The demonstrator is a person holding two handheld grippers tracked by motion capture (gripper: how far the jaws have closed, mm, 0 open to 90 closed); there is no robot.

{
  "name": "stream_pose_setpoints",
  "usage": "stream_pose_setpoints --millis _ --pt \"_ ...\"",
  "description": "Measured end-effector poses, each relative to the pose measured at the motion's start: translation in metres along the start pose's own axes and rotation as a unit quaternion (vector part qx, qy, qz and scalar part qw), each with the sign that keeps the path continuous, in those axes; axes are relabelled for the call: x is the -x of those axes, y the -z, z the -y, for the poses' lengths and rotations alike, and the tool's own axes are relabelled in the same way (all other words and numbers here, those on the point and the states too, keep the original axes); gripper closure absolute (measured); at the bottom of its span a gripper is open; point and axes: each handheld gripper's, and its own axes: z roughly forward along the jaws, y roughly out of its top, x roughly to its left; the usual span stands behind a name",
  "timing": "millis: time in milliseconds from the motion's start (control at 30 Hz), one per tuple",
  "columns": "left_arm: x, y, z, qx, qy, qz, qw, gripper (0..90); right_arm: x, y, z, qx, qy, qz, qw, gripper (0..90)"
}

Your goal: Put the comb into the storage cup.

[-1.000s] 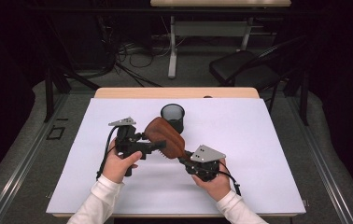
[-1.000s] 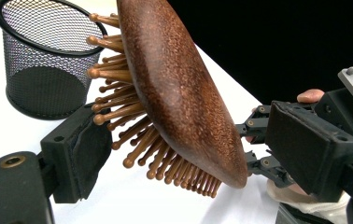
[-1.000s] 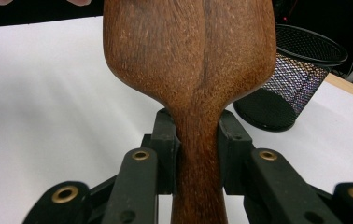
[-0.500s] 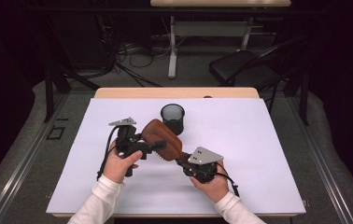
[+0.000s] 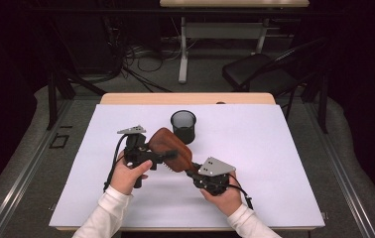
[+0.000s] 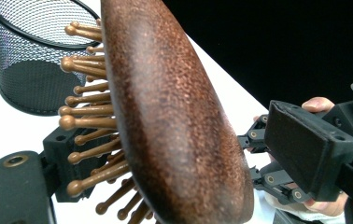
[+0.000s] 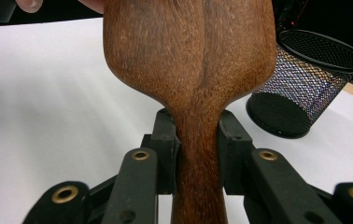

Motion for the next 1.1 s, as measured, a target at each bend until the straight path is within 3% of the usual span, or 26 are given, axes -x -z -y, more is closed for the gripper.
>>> stream_pose_setpoints --millis 867,1100 --pt "-0.0031 0.0029 0.0011 0.004 0.021 -0.002 0.9998 26.3 -0.0027 -0.002 0.0019 0.004 0.008 0.005 0.9999 72.1" --pt "-0.0051 0.005 0.0017 0.009 0.041 0.001 0.9991 29.4 -0.0041 -0.0025 0.0025 0.004 0.007 0.006 1.0 72.1"
